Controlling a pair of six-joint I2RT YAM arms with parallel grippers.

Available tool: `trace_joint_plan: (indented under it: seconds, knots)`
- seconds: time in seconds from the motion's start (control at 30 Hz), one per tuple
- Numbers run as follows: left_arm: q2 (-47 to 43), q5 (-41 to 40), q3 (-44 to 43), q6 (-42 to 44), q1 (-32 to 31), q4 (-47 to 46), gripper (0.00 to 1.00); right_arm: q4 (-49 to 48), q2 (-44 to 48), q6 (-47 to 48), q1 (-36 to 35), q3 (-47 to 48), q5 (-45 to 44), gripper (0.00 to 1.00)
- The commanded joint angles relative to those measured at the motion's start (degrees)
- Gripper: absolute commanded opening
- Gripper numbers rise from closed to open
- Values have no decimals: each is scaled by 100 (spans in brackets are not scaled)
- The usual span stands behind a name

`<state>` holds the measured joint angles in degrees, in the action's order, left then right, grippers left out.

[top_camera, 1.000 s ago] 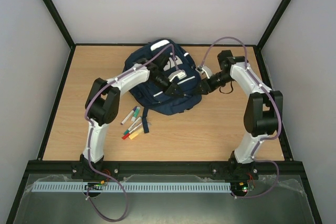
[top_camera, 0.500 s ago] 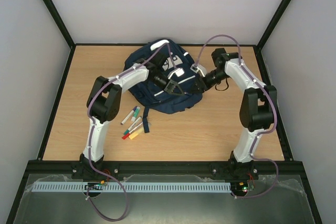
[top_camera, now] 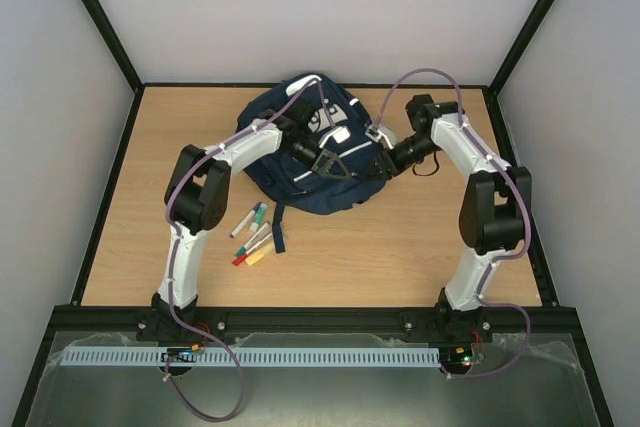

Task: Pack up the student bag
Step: Zip the student bag at the center of the board.

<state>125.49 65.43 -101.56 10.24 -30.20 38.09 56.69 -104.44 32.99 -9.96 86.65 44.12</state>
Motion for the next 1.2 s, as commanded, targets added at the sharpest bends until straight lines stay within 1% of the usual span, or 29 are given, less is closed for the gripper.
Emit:
trace_joint_plan:
  seconds: [0.0, 0.1, 0.17, 0.23, 0.33, 0.37, 0.47, 0.57, 0.67, 0.83, 0.97, 1.17]
  knots:
    - [-147, 409, -284, 59, 132, -240, 2, 394, -298, 141, -80, 271, 115, 45]
    - [-164, 409, -286, 62, 121, -240, 2, 422, -445, 197, -171, 301, 131, 50]
    - [-182, 403, -269, 77, 113, -224, 2, 390, -527, 185, -238, 319, 151, 51]
    - [-198, 391, -253, 75, 104, -219, 2, 387, -616, 173, -304, 368, 192, 51]
    - [-214, 361, -237, 91, 103, -194, 2, 413, -677, 165, -420, 376, 254, 47]
    - [-211, 351, -229, 104, 102, -182, 2, 413, -687, 164, -449, 449, 258, 45]
    - [-222, 302, -220, 154, 104, -135, 2, 431, -687, 132, -475, 573, 270, 34]
    - [-225, 248, -200, 211, 102, -80, 2, 432, -605, 89, -479, 557, 224, 25]
    - [-218, 187, -192, 309, 102, 0, 2, 474, -514, 68, -469, 501, 109, 18]
    - [-255, 81, -165, 456, 108, 113, 2, 536, -447, -24, -401, 453, -351, 7]
    - [-320, -198, -132, 683, 103, 279, 2, 527, -391, -161, -247, 431, -931, 3]
    - [-398, -792, -127, 1220, 4, 590, 2, 777, -303, 113, 80, 126, -1740, 3]
